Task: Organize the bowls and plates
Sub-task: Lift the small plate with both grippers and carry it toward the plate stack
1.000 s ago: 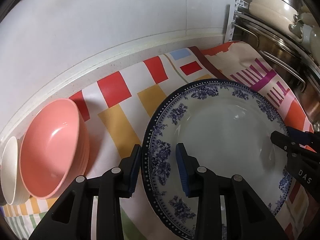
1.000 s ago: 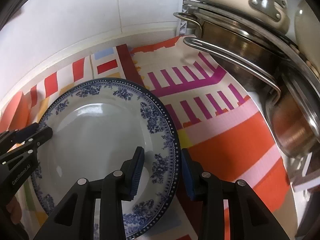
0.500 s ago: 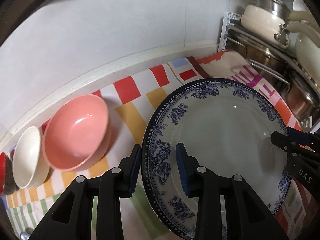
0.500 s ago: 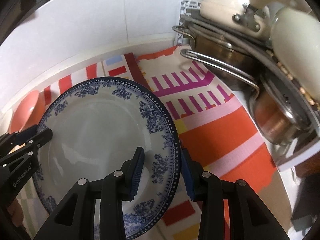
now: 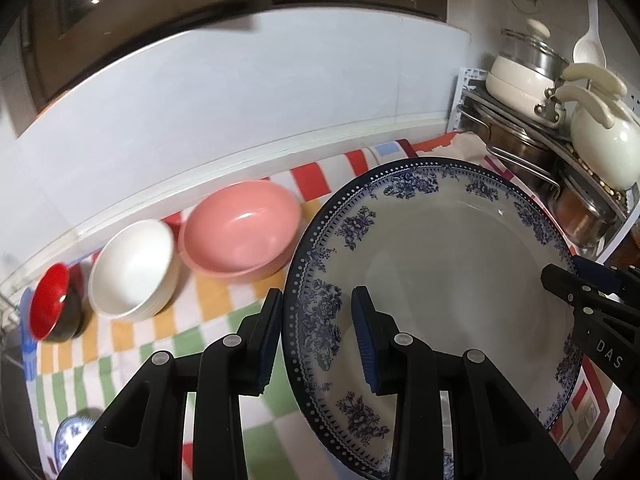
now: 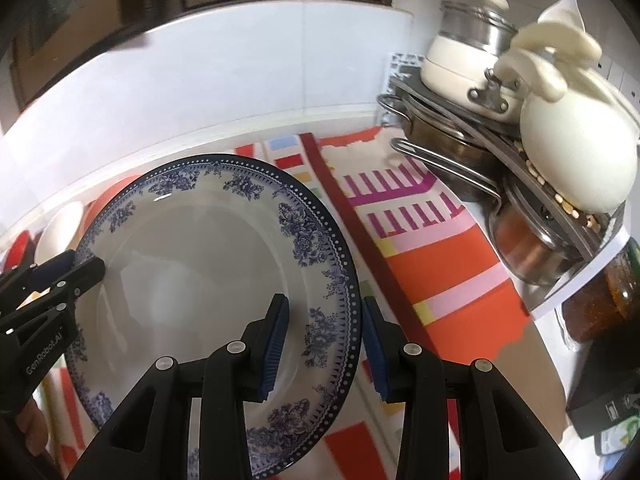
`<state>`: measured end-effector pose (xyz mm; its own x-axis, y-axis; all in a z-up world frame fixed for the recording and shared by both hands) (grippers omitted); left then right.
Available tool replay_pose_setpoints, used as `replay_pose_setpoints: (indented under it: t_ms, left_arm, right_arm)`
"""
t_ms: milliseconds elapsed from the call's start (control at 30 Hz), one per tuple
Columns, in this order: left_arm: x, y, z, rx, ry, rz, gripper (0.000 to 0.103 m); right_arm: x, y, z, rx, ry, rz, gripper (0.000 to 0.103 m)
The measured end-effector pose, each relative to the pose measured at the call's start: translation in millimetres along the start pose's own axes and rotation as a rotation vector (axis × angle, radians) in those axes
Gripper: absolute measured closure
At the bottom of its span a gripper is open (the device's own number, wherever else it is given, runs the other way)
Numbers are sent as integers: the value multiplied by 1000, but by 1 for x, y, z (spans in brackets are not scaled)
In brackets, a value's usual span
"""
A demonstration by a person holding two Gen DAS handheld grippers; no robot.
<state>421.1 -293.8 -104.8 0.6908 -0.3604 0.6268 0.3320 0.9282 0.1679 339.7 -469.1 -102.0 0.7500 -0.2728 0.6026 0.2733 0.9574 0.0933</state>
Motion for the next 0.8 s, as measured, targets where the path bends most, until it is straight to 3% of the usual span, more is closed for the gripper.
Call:
replay_pose_setpoints:
  t_ms: [800]
  left_arm:
    - [-92,142,82,153,6,191,68]
  right_arm:
    - [-45,147,57,130,-29,195,66]
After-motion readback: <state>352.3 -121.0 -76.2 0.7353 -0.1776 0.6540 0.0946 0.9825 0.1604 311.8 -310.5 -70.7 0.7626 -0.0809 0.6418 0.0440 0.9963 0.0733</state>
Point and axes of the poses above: each gripper's, at about its wrist camera, not at the fingertips, and z roughly against the way its jaws point, y to its left, x to its top, the point moved 6 cm from there along -z, roughly the way its jaws point, and after that the axes turned 9 degrees about x, right-handed, at the moved point
